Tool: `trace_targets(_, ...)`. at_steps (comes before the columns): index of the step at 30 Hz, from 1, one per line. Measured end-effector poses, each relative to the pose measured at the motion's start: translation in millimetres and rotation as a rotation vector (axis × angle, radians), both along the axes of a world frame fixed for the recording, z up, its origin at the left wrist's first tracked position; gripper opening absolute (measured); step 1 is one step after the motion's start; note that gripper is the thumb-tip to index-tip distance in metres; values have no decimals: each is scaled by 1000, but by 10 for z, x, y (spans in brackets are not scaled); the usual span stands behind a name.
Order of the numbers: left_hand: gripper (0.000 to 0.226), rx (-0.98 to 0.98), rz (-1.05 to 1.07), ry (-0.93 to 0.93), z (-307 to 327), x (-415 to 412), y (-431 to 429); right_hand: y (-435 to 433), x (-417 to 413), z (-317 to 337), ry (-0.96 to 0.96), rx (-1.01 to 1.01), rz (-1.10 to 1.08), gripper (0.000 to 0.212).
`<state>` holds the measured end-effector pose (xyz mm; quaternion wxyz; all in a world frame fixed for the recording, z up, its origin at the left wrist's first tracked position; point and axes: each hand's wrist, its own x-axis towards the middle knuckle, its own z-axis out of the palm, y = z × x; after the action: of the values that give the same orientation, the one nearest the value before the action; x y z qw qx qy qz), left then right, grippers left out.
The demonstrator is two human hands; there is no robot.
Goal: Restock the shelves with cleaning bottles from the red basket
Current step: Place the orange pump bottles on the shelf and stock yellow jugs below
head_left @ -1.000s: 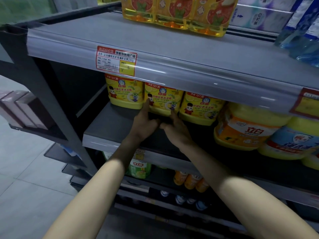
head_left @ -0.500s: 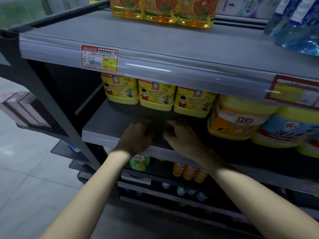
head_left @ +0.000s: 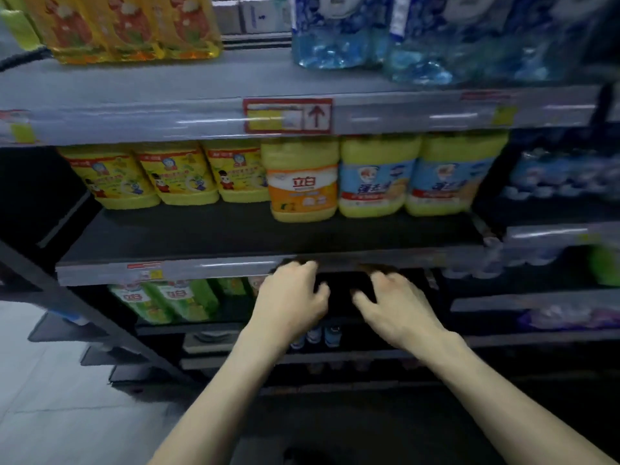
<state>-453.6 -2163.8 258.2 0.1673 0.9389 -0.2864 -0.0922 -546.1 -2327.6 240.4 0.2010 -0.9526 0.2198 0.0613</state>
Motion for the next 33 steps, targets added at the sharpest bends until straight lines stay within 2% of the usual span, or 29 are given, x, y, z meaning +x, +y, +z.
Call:
trace_targets(1, 22, -12, -59, -12, -55, -186, -165, -122, -252, -55, -21, -9, -23, 46)
trace_targets(3, 43, -17, -170, -11, -152, -563, -491, -349, -759, -148, -75, -7, -65, 53)
trace_targets(5, 52, 8, -255, 1, -253, -939, -833, -577, -1257, -205, -69, -6, -139, 57)
trace_targets(16, 37, 224, -719, 32, -697, -2749, -2618, -1619, -3580, -618, 77, -72, -660, 57)
trace_targets(25, 41, 296, -1114, 19, -935, -3669, -4213, -2407, -4651, -933, 204, -43, -1072, 53)
trace_targets(33, 42, 315, -1366, -27, -1250, -4351, -5183, -2827, -5261, -1149, 287, 11, -1348, 46)
